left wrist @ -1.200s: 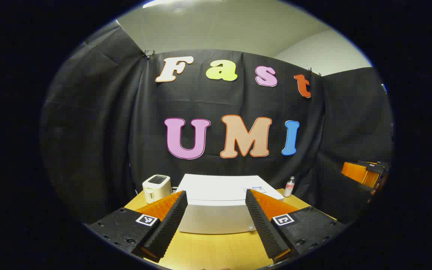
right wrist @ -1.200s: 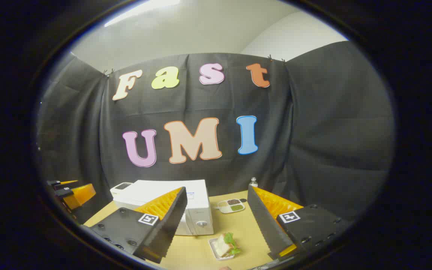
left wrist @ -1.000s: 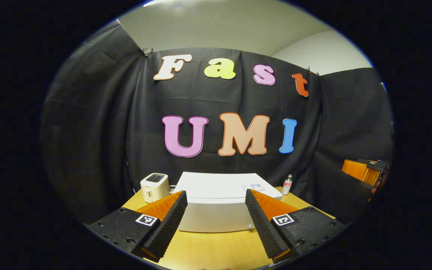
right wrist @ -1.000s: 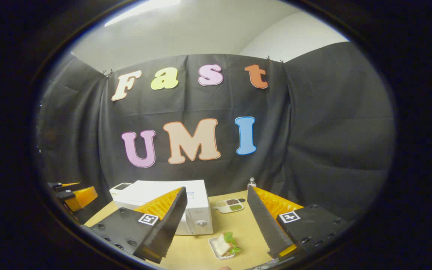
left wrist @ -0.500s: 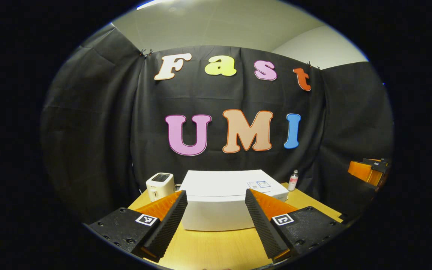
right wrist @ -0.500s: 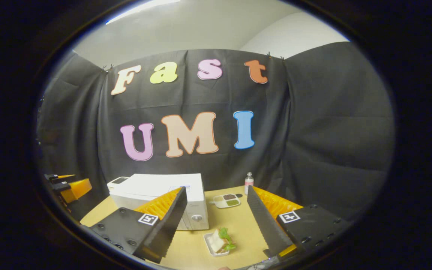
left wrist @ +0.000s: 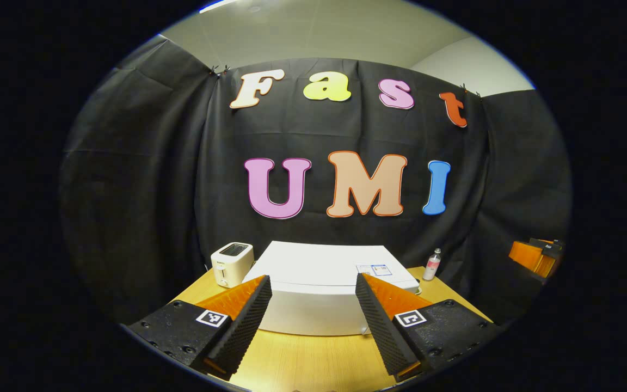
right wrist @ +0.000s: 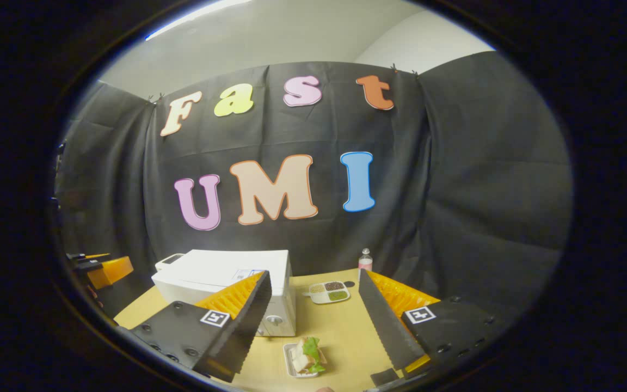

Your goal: Open the microwave oven with the left hand, put the food in, and close the microwave oven.

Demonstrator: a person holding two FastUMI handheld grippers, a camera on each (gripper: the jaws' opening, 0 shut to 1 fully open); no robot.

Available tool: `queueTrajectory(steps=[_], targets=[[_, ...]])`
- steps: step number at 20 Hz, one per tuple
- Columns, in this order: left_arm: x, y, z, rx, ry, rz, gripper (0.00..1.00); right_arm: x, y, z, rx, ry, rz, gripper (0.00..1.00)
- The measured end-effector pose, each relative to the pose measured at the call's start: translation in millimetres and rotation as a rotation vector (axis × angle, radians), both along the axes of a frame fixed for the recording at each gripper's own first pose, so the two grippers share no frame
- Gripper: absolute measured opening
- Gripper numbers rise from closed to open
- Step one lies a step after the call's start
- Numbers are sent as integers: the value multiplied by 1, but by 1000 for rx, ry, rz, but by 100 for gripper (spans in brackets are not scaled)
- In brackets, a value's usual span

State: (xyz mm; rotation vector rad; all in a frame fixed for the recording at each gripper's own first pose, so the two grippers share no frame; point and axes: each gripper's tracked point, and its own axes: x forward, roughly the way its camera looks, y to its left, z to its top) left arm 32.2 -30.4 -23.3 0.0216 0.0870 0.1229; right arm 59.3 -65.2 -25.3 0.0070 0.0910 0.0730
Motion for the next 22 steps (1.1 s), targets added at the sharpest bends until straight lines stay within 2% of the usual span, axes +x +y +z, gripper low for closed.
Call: queueTrajectory(steps=[1, 2, 3, 4, 5, 14, 19, 22], targets=[[2, -6, -5, 1, 11, -3, 95, 3, -4, -1, 0, 0, 1, 100], [5, -12, -11, 0, 27, -12, 93, 6, -11, -2, -4, 2, -1, 100], [7, -20, -18, -3, 45, -23, 95, 8, -15, -5, -7, 7, -2, 94], [9, -26, -26, -9, 59, -31, 93, 10, -19, -7, -10, 13, -3, 94], [11, -31, -33, -18, 74, -36, 96, 12, -23, -10, -13, 19, -3, 94], [39, -78, -115, -86, 183, -87, 96, 22, -48, -25, 0, 48, -20, 94], [59, -107, -175, -86, 292, -139, 95, 30, -52, -26, 53, 57, -16, 94], [75, -115, -210, -100, 366, -157, 96, 33, -58, -27, 43, 57, -24, 94]])
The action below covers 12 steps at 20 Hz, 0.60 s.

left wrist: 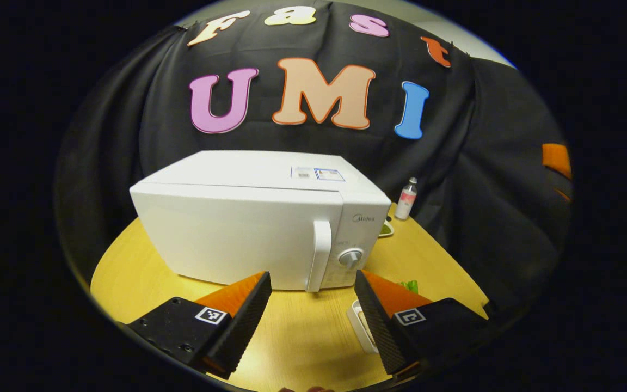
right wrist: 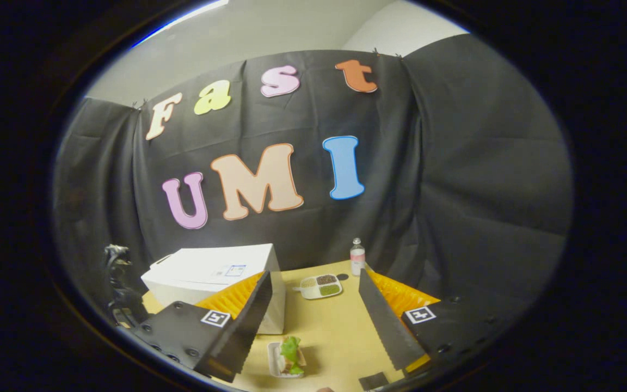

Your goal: Open the microwave oven with the left hand, put the food in, and close the microwave oven.

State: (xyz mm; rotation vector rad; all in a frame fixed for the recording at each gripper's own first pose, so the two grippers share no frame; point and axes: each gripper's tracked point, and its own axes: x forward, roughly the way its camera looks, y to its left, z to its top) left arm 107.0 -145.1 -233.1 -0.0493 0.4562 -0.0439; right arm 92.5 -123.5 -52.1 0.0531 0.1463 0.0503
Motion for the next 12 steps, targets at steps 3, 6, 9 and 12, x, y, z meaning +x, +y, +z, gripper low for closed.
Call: queueTrajectory(steps=[3, 6, 9, 12], targets=[[17, -4, -26, -25, 57, -7, 96, 3, -5, -7, -4, 26, -10, 94], [32, -6, -43, -20, 90, -10, 95, 5, -9, -8, -8, 38, -19, 94], [50, -10, -53, -11, 110, -19, 95, 7, -14, -11, -16, 45, -33, 94], [60, -15, -66, 8, 139, -37, 87, 8, -17, -15, -17, 57, -46, 94]])
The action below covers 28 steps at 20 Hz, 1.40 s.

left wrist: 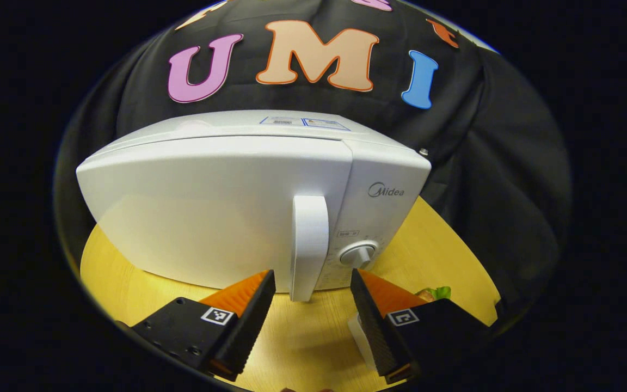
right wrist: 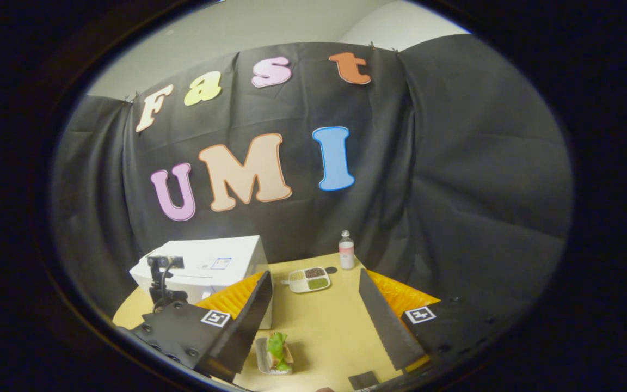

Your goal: Open the microwave oven with the left hand, put the food in, and close the microwave oven.

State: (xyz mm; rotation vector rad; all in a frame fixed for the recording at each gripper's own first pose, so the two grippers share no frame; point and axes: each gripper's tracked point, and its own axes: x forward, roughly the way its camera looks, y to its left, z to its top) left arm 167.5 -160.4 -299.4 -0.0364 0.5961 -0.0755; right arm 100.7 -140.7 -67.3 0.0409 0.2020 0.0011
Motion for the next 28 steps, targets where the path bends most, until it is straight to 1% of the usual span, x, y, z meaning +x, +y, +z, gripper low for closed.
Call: queueTrajectory(steps=[1, 2, 3, 4, 6, 9, 10, 11, 13, 14, 16, 17, 18, 20, 21, 22, 23, 25, 26, 28], targets=[[2, 1, -3, 8, 12, 2, 85, 0, -1, -2, -1, 5, -4, 94], [3, 0, -5, 9, 21, 3, 80, 0, -2, -4, -2, 10, -6, 94], [4, 0, -6, 8, 24, 5, 80, 0, -2, -5, -4, 13, -9, 94], [4, 1, -7, 13, 28, 11, 65, 2, -2, -6, -6, 15, -12, 94], [7, 6, -8, 24, 30, 21, 56, 2, -1, -9, -3, 24, -10, 94], [9, 11, -11, 19, 43, 34, 45, 0, 2, -10, -5, 26, 0, 94], [10, 12, -13, 15, 49, 35, 31, -1, 3, -12, -10, 28, 2, 94], [9, 12, -11, 20, 54, 31, 32, -3, 4, -14, -15, 32, 1, 94], [9, 10, -12, 36, 50, 24, 29, -8, 6, -21, -13, 49, 3, 94], [10, 10, -13, 48, 41, 24, 22, -10, 8, -24, -6, 59, 2, 94], [9, 10, -13, 58, 26, 15, 18, -12, 10, -28, 16, 70, -2, 100], [10, 10, -12, 55, 21, 10, 18, -14, 12, -31, 30, 76, -5, 100], [9, 11, -13, 52, 23, 10, 16, -16, 13, -34, 43, 82, -9, 94], [9, 11, -13, 54, 25, 8, 12, -20, 13, -39, 56, 95, -16, 94], [8, 11, -12, 54, 25, 8, 11, -21, 13, -42, 54, 100, -21, 99], [8, 11, -12, 51, 20, 5, 9, -23, 10, -44, 45, 104, -28, 99], [9, 11, -12, 46, 14, 2, 7, -24, 8, -44, 34, 106, -37, 92], [8, 11, -12, 49, 9, -1, 3, -25, 5, -45, 27, 111, -47, 92], [8, 11, -11, 48, 7, 6, 2, -26, 4, -45, 27, 110, -52, 99], [8, 11, -11, 35, -1, 22, 1, -28, 2, -45, 18, 110, -61, 99]])
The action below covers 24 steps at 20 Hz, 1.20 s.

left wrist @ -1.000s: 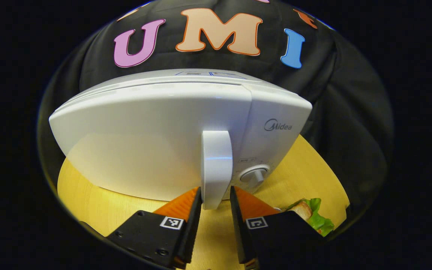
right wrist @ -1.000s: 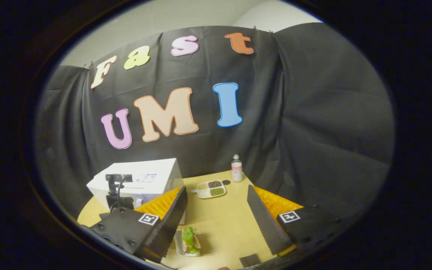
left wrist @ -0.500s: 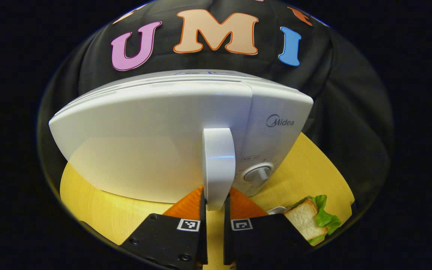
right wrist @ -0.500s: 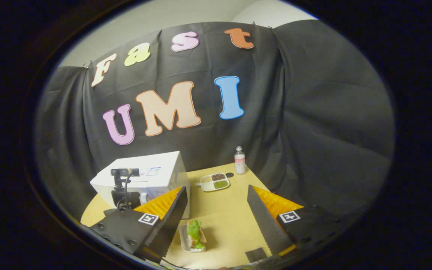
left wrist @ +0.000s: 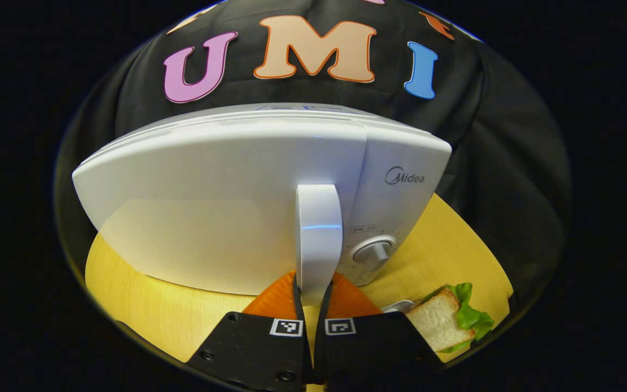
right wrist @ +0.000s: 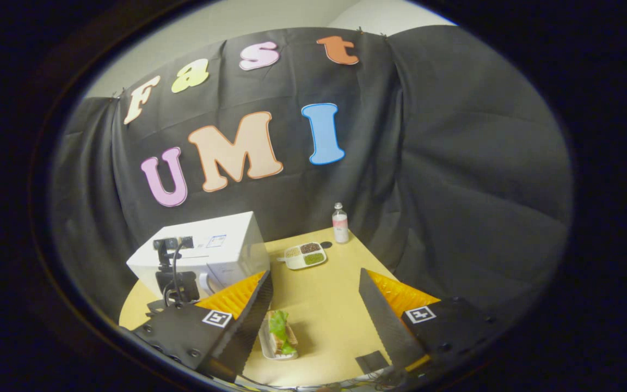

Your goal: Open the microwave oven with the left hand, put the food in, and close the microwave oven.

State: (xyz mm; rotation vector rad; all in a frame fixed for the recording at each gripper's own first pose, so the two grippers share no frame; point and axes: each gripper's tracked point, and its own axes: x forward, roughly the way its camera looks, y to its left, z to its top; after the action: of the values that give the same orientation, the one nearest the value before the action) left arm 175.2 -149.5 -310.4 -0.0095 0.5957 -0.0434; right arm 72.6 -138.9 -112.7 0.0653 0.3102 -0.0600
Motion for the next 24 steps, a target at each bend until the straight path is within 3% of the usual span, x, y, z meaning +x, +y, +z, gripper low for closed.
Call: queueTrajectory(steps=[1, 2, 5, 6, 7, 11, 15, 18, 19, 20, 24], targets=[[0, 0, 1, -5, -1, 6, 1, -1, 0, -1, -7, 1, -4, 92], [-13, 0, -2, -14, 29, 21, 1, -2, -1, -2, -14, 4, -8, 99], [-50, 5, 3, 4, -19, -36, 0, -1, 1, -10, -20, 23, -12, 99], [-60, 6, 0, -10, -9, -47, 0, 0, 5, -13, -18, 32, 0, 92], [-68, 6, 0, -32, 4, -53, 0, 2, 9, -15, -21, 38, 16, 99], [-88, 12, 0, -17, 28, -83, 11, 5, 22, -27, -39, 72, 80, 99], [-102, 19, 2, -53, 39, -54, 20, 5, 42, -35, -22, 92, 134, 99], [-112, 27, 4, -115, 41, -10, 39, 4, 52, -41, -10, 104, 159, 99], [-116, 32, 3, -113, 45, 1, 42, 4, 55, -41, -6, 104, 165, 99], [-119, 37, 4, -102, 45, 7, 51, 4, 57, -44, -2, 107, 170, 92], [-136, 53, 9, -78, 46, 27, 77, 5, 63, -53, 15, 132, 190, 92]])
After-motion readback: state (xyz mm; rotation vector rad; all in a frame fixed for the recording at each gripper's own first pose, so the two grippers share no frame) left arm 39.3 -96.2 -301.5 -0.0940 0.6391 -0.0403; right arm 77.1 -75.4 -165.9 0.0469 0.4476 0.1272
